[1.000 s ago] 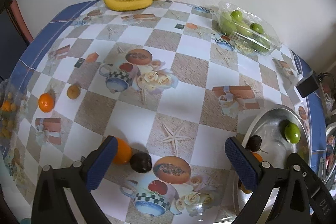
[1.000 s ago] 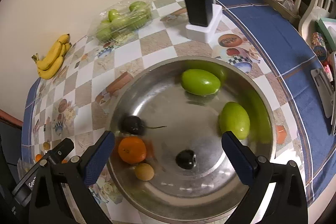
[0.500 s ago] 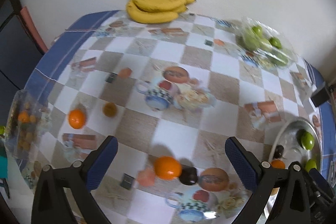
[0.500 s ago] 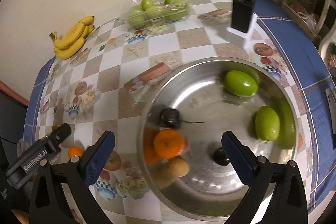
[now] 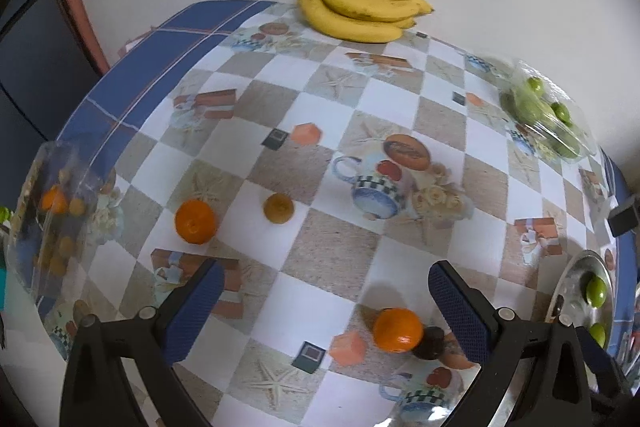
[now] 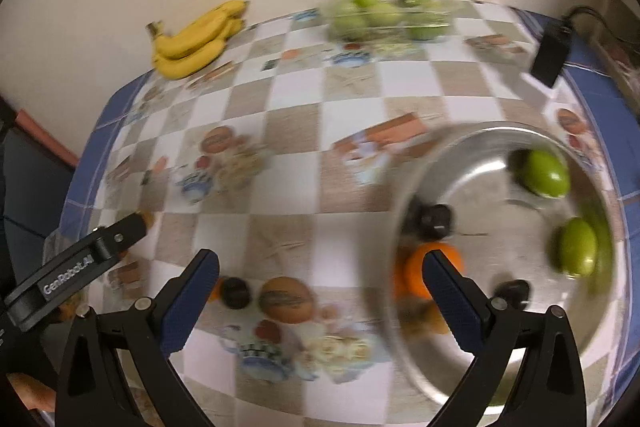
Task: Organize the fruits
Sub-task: 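Grasp an orange with the left gripper while the right gripper grasps another dark plum, then carry the orange over the steel bowl with the left gripper while the right gripper carries the plum there, then lower the orange into the steel bowl with the left gripper while the right gripper releases the plum there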
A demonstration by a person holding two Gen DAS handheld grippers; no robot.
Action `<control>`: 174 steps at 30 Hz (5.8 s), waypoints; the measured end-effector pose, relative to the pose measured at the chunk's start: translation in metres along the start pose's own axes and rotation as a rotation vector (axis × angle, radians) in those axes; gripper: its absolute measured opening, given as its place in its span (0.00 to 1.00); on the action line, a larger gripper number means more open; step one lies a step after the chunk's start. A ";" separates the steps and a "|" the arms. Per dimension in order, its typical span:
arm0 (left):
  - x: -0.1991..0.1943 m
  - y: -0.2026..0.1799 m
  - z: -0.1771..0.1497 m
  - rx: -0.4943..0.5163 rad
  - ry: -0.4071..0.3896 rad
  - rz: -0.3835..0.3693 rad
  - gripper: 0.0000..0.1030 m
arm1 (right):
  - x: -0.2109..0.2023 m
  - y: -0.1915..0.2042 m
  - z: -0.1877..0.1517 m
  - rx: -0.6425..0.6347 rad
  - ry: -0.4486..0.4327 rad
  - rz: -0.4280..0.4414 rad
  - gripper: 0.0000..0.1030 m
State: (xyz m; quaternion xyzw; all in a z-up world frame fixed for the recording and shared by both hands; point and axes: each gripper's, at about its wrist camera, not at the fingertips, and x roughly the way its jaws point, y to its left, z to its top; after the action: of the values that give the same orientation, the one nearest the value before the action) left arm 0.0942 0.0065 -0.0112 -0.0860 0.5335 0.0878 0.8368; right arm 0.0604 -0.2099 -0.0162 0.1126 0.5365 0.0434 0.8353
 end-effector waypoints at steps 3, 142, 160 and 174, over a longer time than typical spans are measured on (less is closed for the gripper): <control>0.004 0.009 -0.001 -0.021 0.008 0.001 1.00 | 0.010 0.013 -0.003 -0.026 0.028 0.014 0.98; -0.042 -0.225 -0.086 0.465 -0.004 -0.391 0.38 | -0.067 -0.177 -0.005 0.398 -0.075 -0.142 0.28; -0.014 -0.251 -0.094 0.498 0.007 -0.385 0.38 | -0.045 -0.180 0.000 0.388 -0.038 -0.093 0.28; -0.003 -0.255 -0.095 0.505 0.022 -0.379 0.38 | -0.023 -0.186 -0.002 0.406 0.001 -0.090 0.28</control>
State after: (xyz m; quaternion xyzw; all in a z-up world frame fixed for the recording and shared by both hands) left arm 0.0701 -0.2639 -0.0348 0.0257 0.5219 -0.2058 0.8274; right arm 0.0403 -0.3948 -0.0402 0.2547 0.5392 -0.1029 0.7962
